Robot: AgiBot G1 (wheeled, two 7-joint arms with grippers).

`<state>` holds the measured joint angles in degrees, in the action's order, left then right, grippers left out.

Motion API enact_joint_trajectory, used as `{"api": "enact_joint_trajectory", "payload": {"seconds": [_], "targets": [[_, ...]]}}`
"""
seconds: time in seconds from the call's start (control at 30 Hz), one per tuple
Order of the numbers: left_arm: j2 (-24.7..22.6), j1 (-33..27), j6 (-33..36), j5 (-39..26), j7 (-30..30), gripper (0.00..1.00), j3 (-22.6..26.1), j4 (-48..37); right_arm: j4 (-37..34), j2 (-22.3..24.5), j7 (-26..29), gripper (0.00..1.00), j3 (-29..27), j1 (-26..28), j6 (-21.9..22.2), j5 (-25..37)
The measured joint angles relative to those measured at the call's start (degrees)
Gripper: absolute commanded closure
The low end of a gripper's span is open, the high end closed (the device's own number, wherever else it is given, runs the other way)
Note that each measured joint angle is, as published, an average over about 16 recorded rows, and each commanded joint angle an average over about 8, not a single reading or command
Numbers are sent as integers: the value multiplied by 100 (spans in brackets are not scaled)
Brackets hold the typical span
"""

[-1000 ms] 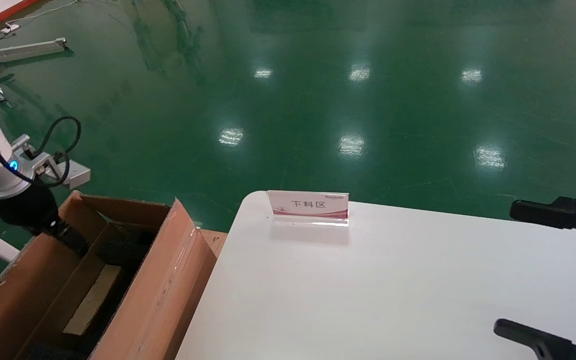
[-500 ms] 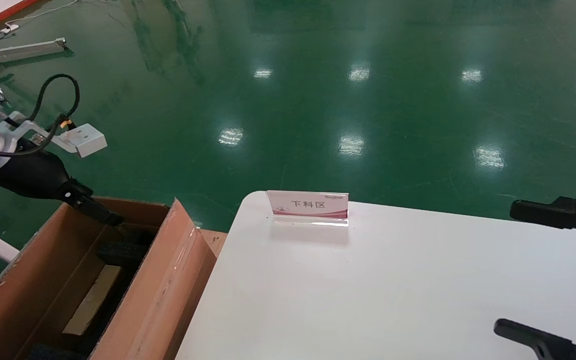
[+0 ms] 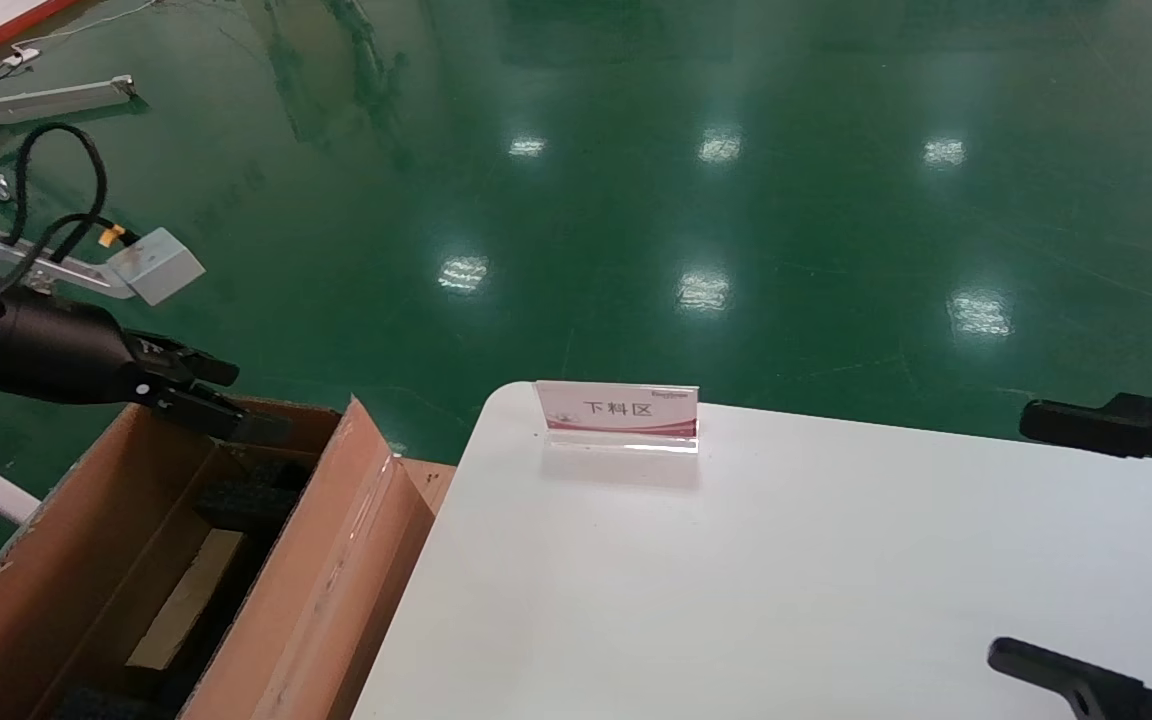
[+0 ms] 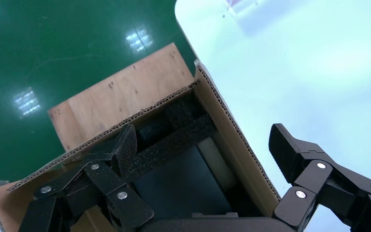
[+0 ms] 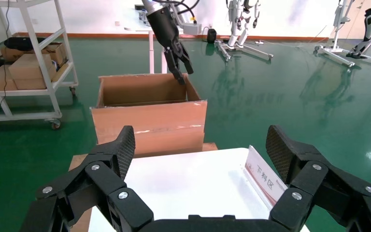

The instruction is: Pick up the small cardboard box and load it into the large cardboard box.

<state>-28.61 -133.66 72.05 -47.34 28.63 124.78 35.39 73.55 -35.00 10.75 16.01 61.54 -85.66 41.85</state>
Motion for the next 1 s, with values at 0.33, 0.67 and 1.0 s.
{"api": "enact_joint_trajectory", "payload": {"seconds": [0.33,0.67,1.0], "targets": [[-148,350,32,-98,10,0,-473,137,0,0,0,0,0,0,0,0],[-210,769,104,-92,-73,0,-1093,349,0,0,0,0,0,0,0,0],[-241,1083,163,-71,-149,0,-1565,514,0,0,0,0,0,0,0,0]]}}
